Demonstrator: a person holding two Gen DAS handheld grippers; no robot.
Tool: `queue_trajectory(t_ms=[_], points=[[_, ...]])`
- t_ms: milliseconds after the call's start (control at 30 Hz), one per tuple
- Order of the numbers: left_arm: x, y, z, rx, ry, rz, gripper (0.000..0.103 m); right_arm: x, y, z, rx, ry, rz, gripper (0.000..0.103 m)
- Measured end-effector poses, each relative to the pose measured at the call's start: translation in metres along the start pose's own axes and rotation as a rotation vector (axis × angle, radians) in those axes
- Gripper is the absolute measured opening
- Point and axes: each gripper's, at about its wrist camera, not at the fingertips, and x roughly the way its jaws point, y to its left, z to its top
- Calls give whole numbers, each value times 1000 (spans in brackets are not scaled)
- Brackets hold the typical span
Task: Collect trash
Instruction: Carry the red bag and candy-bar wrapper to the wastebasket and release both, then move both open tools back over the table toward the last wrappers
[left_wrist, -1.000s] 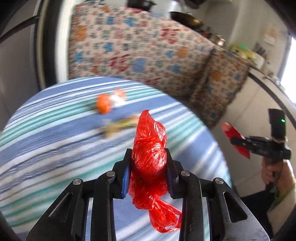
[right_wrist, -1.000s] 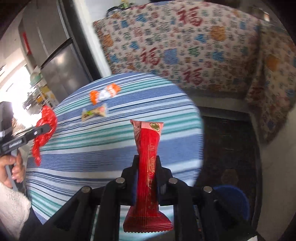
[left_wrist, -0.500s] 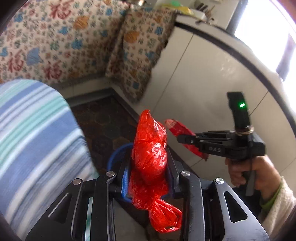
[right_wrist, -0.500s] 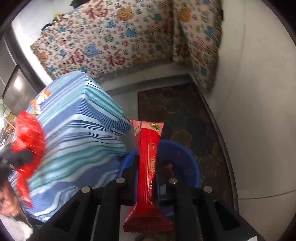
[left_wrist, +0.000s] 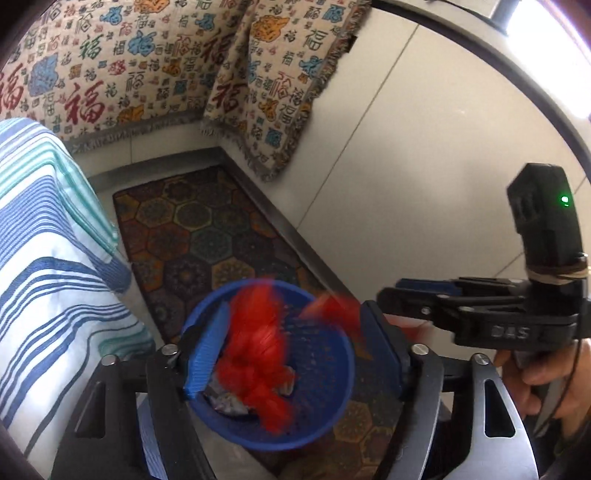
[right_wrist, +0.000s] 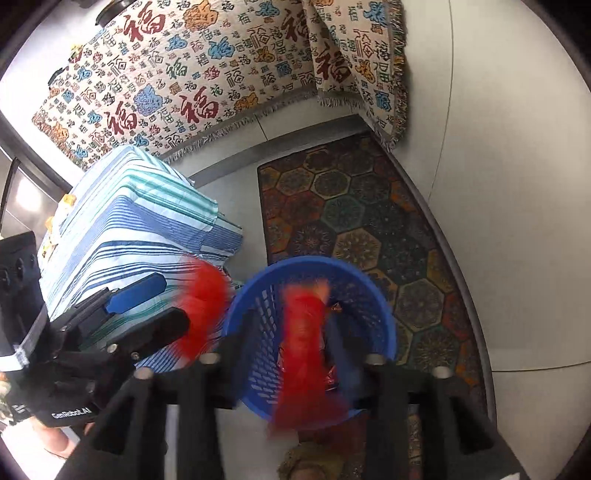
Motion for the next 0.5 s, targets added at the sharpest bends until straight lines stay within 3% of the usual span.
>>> queue_trajectory(t_ms=[133, 200, 267, 367, 500], points=[[-15, 3, 2, -26, -10, 0, 75, -9, -4, 0, -3, -26, -1, 44], [-43, -1, 2, -9, -45, 1, 75, -19, 2, 0, -33, -66, -18, 44], [-73, -4, 0, 21, -73, 21, 85, -32, 11, 1, -76, -127, -46, 45], [-117, 4, -11, 55, -103, 82, 95, -50, 32, 1, -151, -230, -125, 58], [-165, 45, -33, 49, -84, 183, 96, -68, 80, 0, -292, -378, -213, 67]])
